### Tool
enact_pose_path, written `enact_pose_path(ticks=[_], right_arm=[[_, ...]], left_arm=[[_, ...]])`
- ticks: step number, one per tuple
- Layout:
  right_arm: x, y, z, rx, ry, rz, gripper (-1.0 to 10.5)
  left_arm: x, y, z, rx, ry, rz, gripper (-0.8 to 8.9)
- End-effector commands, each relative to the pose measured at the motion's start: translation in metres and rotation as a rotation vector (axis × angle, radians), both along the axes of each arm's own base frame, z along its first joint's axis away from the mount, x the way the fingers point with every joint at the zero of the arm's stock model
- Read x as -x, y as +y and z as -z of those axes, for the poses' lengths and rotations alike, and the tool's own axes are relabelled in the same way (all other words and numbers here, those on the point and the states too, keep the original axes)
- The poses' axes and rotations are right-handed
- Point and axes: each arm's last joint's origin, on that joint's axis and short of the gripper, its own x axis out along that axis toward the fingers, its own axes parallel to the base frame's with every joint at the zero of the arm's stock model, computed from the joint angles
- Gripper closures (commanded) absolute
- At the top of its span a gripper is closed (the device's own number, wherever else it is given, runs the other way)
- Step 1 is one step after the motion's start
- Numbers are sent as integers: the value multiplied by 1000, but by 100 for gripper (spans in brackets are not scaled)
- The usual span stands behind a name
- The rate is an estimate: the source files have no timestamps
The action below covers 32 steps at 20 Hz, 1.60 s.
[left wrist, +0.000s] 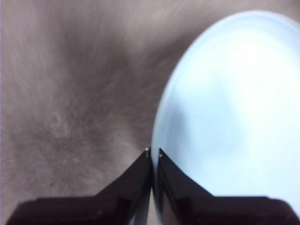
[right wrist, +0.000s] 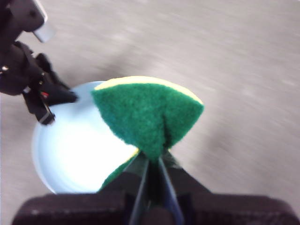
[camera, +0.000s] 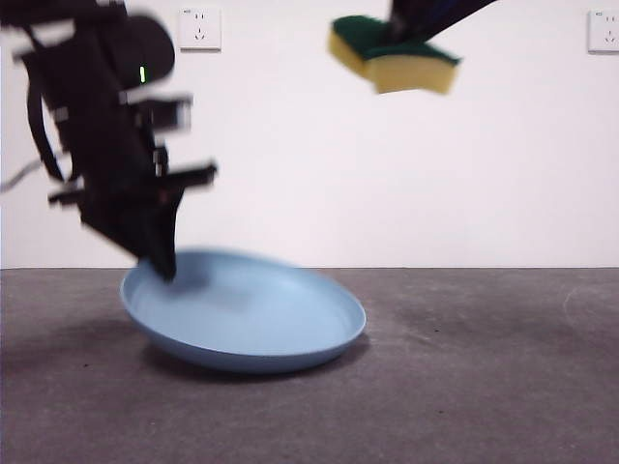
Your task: Pick up the plate,pick up the cloth,clean the plate with the cloth
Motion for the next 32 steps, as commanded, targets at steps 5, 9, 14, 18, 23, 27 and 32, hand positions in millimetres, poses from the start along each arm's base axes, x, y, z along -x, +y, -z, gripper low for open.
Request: enact_pose_path(ticks=[5, 9, 14, 18, 23, 27, 32], right_arm=[[6, -8, 0, 50, 2, 37, 963], [-14, -3, 15, 77, 39, 70, 963], [-58, -6, 51, 128, 119, 163, 963], [-96, -14, 95, 88, 284, 176, 963], [-114, -17, 150, 118, 524, 175, 963], [-114, -16, 158, 127, 570, 166, 861], [-112, -17, 159, 141, 591, 171, 621]], left_arm=[[-14, 12, 42, -107, 92, -55, 451], [-8, 13, 10, -55, 5, -71, 440], [17, 22, -59, 43, -188, -64, 440], [62, 37, -125, 159, -371, -83, 440], [128, 58, -181, 318, -551, -62, 440], [155, 67, -190, 339, -568, -71, 440], [157, 68, -183, 309, -499, -77, 440]])
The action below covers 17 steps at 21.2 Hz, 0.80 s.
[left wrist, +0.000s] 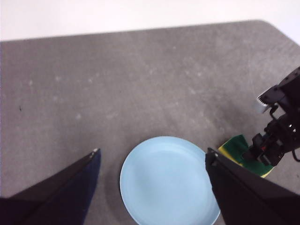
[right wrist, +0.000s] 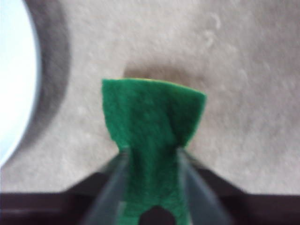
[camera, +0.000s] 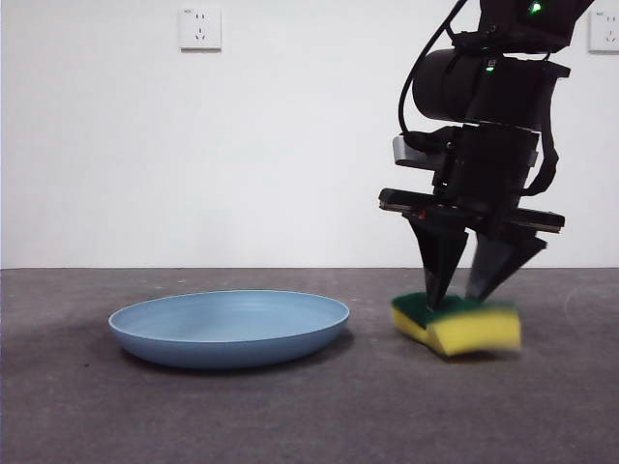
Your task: Pick up the plate,pick up the cloth,clean the plate with the cloth
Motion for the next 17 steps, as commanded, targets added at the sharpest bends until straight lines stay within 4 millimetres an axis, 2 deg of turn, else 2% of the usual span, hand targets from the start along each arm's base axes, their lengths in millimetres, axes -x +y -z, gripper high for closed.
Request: enact_pose_path(ticks=[1, 6, 8, 10, 12, 13, 14, 15, 16, 17], right_arm=[[1, 0, 4, 8, 17, 8, 593], [2, -1, 2, 11, 15, 9, 590], [5, -2, -7, 1, -5, 10, 592], [14, -5, -28, -27, -45, 5, 601], [28, -10, -58, -62, -117, -3, 605], [36, -12, -73, -87, -163, -14, 631], [45, -15, -89, -123, -209, -43, 718], [55, -18, -105, -168, -252, -79, 817], [65, -21, -120, -217, -291, -104, 909], [76, -26, -133, -251, -333, -123, 967]], left_arm=[[0, 0, 2, 1, 12, -1, 440], [1, 0, 3, -4, 26, -1, 440], [1, 0, 4, -6, 30, -1, 440], [1, 0, 4, -6, 30, -2, 440], [1, 0, 4, -6, 30, -2, 441], [1, 0, 4, -7, 30, -3, 441], [1, 0, 4, -9, 29, -4, 442], [1, 0, 4, -10, 29, -4, 489], [1, 0, 4, -11, 28, -3, 593], [1, 0, 4, -13, 27, -2, 767]])
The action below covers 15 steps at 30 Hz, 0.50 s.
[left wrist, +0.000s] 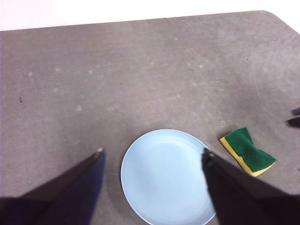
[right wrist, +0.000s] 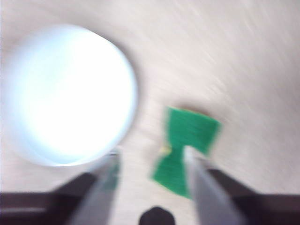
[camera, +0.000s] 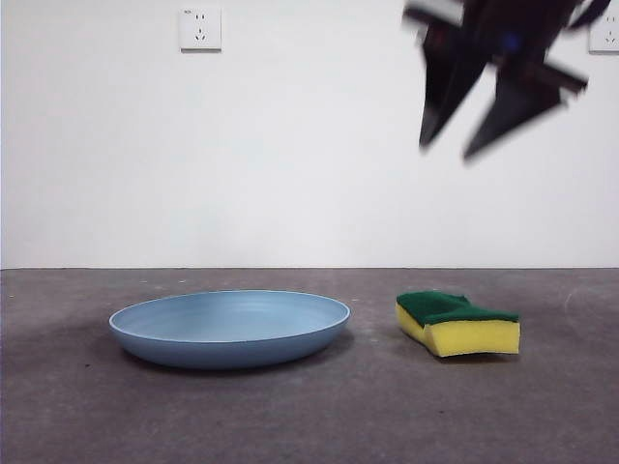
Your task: Pick up the plate,pick up the cloth,clean the plate with the cloth
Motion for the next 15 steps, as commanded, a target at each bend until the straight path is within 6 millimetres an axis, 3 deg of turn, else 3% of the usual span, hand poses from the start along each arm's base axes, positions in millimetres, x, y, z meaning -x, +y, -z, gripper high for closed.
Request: enact_pose_path(ticks=[1, 4, 8, 12, 15], right_arm=[[22, -9, -24, -45, -93, -56, 963], [46, -21, -49, -79, -204, -64, 963], [64, -32, -61, -67, -289, -15, 963], [82, -38, -56, -55, -343, 8, 963], [96, -43, -42, -53, -395, 27, 963]], left_arm=[[0, 0, 1, -15, -5, 8, 827], [0, 0, 1, -45, -19, 22, 820], [6, 2, -2, -75, -57, 44, 821], [20, 3, 2, -74, -76, 65, 821], [28, 6, 18, -93, -83, 43, 821]])
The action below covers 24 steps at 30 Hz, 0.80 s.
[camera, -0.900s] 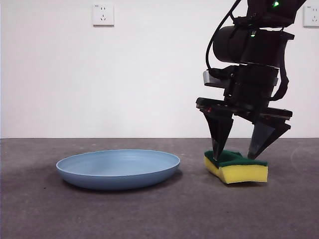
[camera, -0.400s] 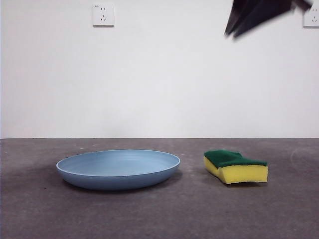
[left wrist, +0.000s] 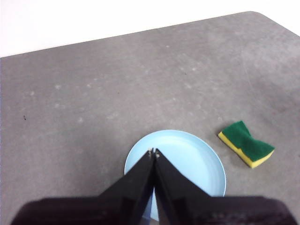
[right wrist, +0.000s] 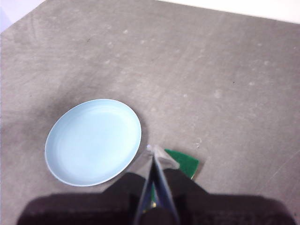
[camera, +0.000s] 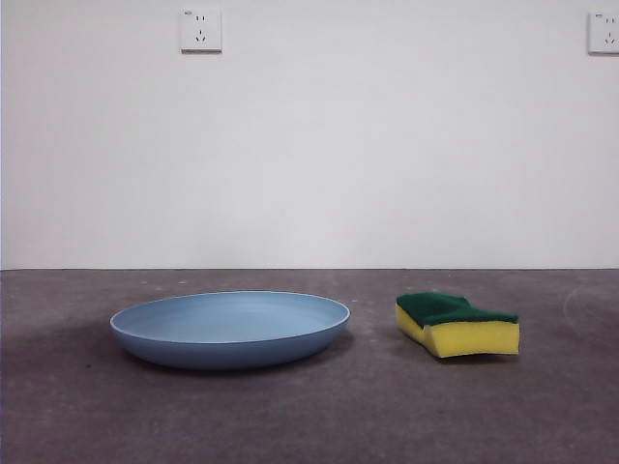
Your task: Pick up the plate,pick up the cloth,clean the plate with the cloth
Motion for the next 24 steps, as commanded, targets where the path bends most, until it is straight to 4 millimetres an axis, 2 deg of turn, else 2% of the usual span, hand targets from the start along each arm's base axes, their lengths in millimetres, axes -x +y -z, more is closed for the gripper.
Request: enact_pose_path(ticks=[1, 6, 10, 13, 17, 24], right_arm=[[11, -4, 21, 6, -30, 13, 963], [30, -12, 57, -28, -62, 38, 963], [33, -17, 76, 21, -63, 116, 962], [34, -19, 79, 45, -33, 163, 944], [34, -19, 80, 49, -30, 163, 945], [34, -20, 79, 49, -30, 163, 945]], left_arm=[[4, 1, 22, -42, -6, -33, 821], [16, 6, 65, -18, -76, -65, 821], [20, 7, 89, 12, -83, -57, 819], [22, 7, 96, 49, 4, -52, 817], [23, 7, 104, 8, 91, -50, 816], [19, 5, 109, -14, 137, -51, 816]])
